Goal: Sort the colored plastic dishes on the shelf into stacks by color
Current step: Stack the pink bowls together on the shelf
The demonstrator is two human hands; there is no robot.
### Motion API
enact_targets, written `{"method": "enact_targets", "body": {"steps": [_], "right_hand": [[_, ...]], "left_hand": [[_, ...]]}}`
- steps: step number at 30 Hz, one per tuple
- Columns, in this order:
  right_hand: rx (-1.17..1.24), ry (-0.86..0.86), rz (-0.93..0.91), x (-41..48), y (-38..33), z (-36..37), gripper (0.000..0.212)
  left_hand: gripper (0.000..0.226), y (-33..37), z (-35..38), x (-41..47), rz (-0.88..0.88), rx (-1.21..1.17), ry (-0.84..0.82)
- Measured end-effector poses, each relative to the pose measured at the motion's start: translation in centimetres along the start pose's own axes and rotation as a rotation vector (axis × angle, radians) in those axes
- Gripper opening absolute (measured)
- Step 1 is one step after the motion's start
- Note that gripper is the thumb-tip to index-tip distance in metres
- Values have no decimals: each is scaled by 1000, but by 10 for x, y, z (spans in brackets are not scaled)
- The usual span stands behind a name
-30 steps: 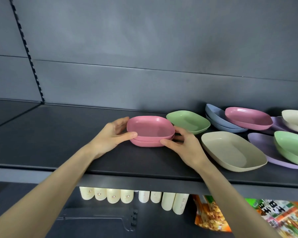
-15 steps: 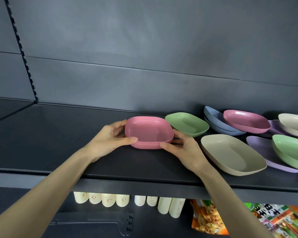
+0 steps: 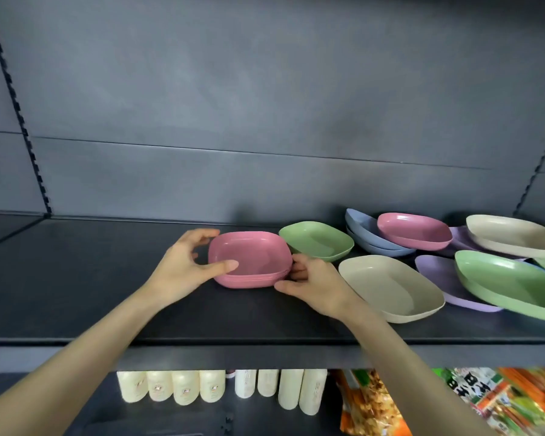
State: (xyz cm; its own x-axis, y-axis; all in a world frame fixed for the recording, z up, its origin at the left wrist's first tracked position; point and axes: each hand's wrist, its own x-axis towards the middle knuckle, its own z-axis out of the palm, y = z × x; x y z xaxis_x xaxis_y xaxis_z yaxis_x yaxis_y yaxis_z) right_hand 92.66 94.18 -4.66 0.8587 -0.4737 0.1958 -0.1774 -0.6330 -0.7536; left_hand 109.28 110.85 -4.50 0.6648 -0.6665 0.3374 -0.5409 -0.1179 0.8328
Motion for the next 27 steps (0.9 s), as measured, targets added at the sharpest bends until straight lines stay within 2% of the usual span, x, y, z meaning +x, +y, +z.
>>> {"method": "enact_targets", "body": {"steps": [2, 6, 13, 20, 27], "right_hand": [[-99, 17, -7, -3, -5, -12, 37], [-305, 120, -20, -4, -6, -53, 52], [-578, 228, -33, -2, 0, -160, 42], [-706, 204, 15, -1, 43, -248, 51], [-692, 85, 20, 8, 101, -303, 53]], "left_hand": [[63, 16, 2, 8, 74, 114, 2], [60, 58, 17, 30, 231, 342, -141], [63, 126, 76, 69, 413, 565, -280], [65, 167, 157, 97, 435, 643, -364], [73, 170, 228, 116, 290, 618, -412]]}}
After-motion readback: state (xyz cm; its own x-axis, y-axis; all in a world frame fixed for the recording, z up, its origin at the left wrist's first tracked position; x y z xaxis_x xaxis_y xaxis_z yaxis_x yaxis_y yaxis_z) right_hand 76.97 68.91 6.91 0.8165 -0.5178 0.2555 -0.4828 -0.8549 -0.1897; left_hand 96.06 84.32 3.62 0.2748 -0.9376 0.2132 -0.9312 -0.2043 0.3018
